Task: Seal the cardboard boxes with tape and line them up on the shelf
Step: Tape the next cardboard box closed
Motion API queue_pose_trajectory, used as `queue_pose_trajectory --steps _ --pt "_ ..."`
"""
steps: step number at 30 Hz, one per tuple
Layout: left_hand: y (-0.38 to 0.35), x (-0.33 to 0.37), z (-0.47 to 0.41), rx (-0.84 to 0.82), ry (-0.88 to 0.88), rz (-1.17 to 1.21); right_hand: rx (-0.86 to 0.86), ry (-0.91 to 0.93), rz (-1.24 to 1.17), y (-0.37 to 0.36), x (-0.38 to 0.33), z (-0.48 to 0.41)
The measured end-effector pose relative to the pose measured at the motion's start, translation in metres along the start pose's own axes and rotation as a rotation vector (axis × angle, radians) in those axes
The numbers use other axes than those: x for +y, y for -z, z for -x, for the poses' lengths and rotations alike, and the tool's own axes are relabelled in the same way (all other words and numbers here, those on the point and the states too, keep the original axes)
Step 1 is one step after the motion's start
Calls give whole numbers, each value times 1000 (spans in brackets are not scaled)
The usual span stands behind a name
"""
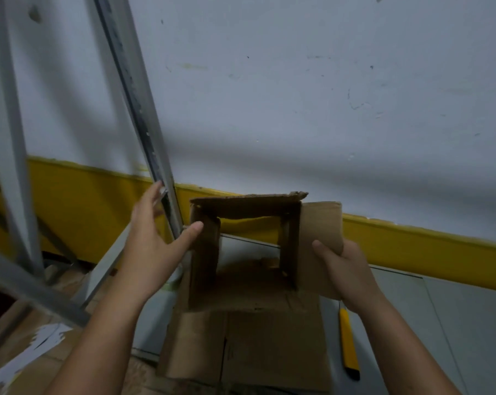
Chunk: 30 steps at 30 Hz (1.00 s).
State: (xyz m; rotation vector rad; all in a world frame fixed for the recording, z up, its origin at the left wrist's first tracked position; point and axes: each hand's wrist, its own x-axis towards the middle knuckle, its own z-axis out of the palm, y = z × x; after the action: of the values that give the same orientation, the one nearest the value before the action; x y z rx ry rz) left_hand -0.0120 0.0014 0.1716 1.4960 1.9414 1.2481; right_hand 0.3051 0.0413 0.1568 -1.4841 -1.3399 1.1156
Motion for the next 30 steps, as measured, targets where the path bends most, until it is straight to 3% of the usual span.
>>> queue_pose_trajectory --steps 3,5,9,15,22,26,30 --pt "-18 -12 13 -198 178 278 30 -66 -92 -3 10 -1" --pt "-32 -18 13 -254 150 312 33 -69 -56 -7 18 -2" --pt "-50 -27 2 -321 2 235 -23 21 86 -14 26 -8" --pt "-60 -30 -11 -303 -34 162 -145 177 110 -20 17 -11" --pt "-58 -30 -31 -487 80 143 -103 233 281 -21 23 -20" --pt "-53 -30 -31 -566 48 196 -84 238 355 -17 32 -26" --pt "-51 -46 -30 -621 -86 89 -74 248 320 -15 39 -29"
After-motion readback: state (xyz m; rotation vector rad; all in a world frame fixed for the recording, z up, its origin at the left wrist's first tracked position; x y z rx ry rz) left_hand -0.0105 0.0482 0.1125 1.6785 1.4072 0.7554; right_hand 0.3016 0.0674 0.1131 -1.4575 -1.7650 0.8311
